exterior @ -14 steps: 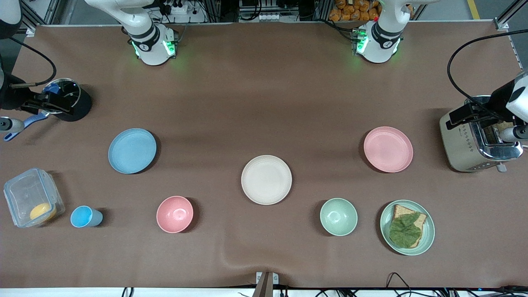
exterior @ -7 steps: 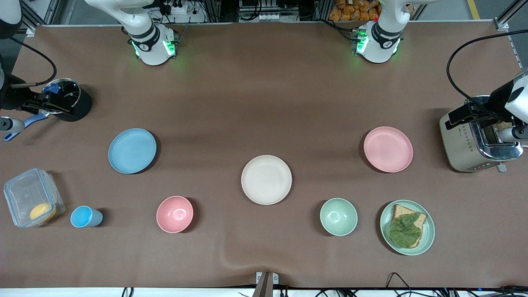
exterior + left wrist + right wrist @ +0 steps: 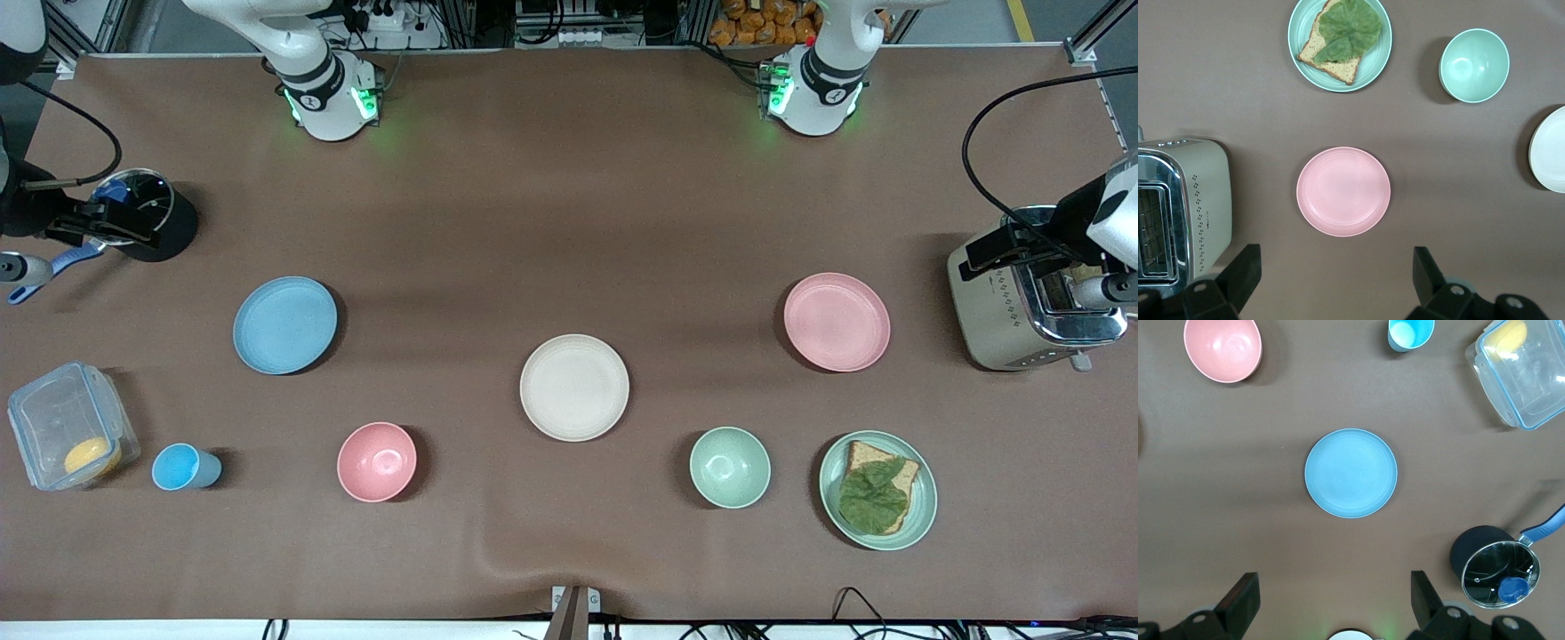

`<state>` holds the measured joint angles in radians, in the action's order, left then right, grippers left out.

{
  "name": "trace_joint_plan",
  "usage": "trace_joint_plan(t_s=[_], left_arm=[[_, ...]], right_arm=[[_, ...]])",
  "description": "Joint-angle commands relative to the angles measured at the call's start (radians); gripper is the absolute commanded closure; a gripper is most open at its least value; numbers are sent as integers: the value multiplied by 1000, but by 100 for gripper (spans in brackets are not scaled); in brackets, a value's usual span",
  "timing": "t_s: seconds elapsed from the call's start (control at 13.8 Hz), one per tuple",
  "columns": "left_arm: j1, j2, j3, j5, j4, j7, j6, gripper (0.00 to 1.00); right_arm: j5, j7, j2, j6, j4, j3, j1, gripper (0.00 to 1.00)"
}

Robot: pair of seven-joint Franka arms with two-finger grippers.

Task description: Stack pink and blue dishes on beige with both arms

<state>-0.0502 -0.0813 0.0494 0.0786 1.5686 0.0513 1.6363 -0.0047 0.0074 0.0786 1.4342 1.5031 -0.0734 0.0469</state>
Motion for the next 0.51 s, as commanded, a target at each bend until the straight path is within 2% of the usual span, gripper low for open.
trace_joint_plan(t_s=[0.0, 0.43], left_arm=[[9, -5, -3, 4, -15, -19, -4, 0], [12, -21, -2, 4, -7, -19, -6, 0]], right_arm=[[-12, -6, 3, -8, -3, 4, -2, 0], [-9, -6, 30, -6, -3, 4, 2, 0]])
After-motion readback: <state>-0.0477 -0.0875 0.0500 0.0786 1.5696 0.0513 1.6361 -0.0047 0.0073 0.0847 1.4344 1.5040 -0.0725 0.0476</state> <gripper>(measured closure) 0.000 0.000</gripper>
